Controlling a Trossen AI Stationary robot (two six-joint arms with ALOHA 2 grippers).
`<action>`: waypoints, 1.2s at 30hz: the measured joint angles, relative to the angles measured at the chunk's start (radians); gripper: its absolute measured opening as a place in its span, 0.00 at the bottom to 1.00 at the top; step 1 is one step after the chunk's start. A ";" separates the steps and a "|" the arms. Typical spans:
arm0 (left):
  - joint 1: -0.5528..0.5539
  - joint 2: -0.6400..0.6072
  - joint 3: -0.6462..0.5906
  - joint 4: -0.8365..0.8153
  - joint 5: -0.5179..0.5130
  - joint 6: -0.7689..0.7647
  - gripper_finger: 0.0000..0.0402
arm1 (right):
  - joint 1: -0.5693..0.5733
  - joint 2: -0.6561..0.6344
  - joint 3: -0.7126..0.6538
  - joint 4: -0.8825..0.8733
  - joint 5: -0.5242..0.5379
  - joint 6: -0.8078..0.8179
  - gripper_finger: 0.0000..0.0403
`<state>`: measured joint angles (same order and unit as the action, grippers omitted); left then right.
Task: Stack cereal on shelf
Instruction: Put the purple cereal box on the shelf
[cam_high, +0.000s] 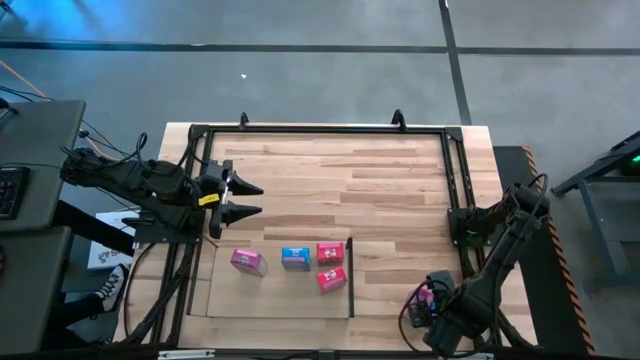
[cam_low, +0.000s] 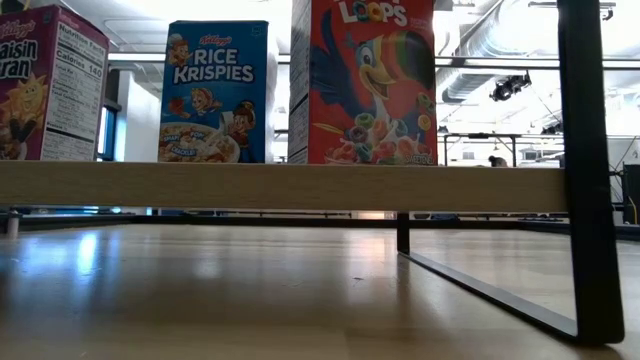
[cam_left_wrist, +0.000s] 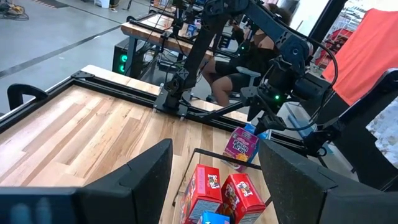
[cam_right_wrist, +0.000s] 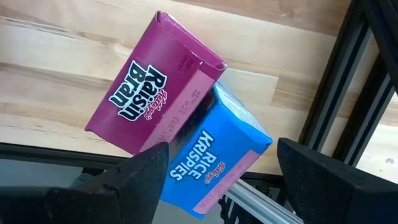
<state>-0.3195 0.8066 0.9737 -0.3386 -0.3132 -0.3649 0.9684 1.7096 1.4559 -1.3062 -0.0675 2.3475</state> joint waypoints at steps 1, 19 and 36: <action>0.000 0.000 0.000 0.000 0.000 0.000 0.57 | 0.000 0.000 0.000 0.000 0.006 -0.003 0.74; 0.000 0.000 0.000 0.000 0.000 0.000 0.57 | 0.008 -0.045 0.003 -0.036 0.057 -0.019 0.74; 0.000 0.000 0.000 0.000 -0.001 -0.047 0.57 | -0.073 -0.047 0.003 0.043 0.136 -0.051 0.74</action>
<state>-0.3195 0.8066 0.9737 -0.3386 -0.3138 -0.4114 0.8955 1.6627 1.4593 -1.2628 0.0684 2.2964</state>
